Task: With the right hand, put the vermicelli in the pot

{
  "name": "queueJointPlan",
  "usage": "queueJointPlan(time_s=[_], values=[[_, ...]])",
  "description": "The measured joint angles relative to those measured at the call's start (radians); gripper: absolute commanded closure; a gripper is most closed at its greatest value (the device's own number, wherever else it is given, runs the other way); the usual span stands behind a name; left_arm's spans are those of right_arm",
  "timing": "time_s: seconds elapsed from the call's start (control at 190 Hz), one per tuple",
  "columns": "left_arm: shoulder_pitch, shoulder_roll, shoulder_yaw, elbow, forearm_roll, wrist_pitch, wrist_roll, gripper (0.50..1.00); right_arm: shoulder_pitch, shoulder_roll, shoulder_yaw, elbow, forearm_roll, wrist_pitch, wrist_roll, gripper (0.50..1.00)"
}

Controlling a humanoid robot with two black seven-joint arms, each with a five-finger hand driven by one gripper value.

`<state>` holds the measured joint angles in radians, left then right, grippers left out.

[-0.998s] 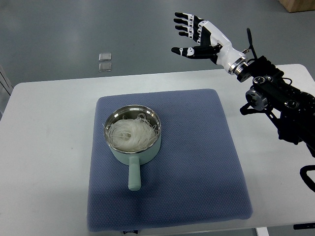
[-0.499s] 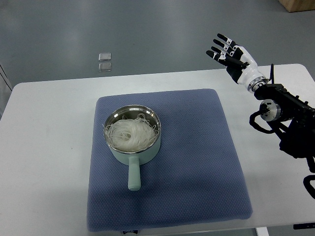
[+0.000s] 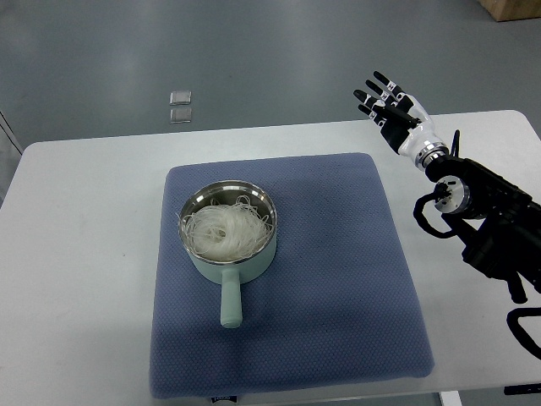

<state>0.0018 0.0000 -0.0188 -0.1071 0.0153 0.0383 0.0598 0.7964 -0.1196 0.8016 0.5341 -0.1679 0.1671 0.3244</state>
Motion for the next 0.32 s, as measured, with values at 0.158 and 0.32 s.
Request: queueJointPlan(time_s=[0.158,0.32], values=[[0.0,0.0,0.0,0.0,0.0,0.0,0.0,0.5,-0.004,0.004,0.001,-0.002,0.0,-0.01,0.055,0.583],[0.0,0.0,0.0,0.0,0.0,0.0,0.0,0.5,-0.01,0.003,0.001,-0.002,-0.001,-0.034,0.064,0.583]])
